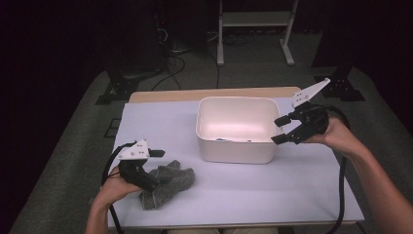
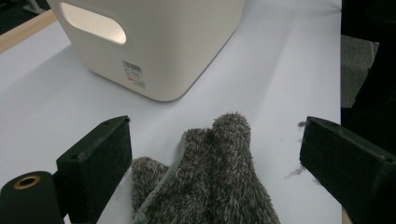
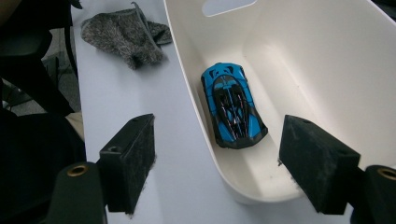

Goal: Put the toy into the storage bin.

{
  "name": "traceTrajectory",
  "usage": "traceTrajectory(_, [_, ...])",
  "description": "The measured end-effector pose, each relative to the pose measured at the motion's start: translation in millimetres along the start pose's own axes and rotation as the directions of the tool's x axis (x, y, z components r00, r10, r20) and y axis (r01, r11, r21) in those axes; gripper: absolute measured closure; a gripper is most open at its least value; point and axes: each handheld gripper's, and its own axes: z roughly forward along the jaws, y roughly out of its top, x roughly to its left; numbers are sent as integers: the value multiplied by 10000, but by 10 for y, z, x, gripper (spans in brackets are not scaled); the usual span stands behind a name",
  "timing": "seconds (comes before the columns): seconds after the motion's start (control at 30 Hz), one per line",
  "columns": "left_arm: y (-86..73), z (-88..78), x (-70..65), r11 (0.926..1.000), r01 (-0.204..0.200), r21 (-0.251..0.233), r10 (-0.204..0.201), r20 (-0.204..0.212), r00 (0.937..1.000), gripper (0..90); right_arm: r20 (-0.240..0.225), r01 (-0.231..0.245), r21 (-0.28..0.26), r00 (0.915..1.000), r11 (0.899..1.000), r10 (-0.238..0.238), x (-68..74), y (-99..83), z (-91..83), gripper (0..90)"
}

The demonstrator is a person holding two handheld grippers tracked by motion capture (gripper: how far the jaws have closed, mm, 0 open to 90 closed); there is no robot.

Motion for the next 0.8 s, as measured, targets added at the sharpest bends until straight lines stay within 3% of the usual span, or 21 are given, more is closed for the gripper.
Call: traceTrajectory(0.8, [-14, 1, 2, 10000, 55, 78, -55, -43, 10000, 81, 414, -814, -535, 9956, 9952, 836, 30, -666, -140, 227])
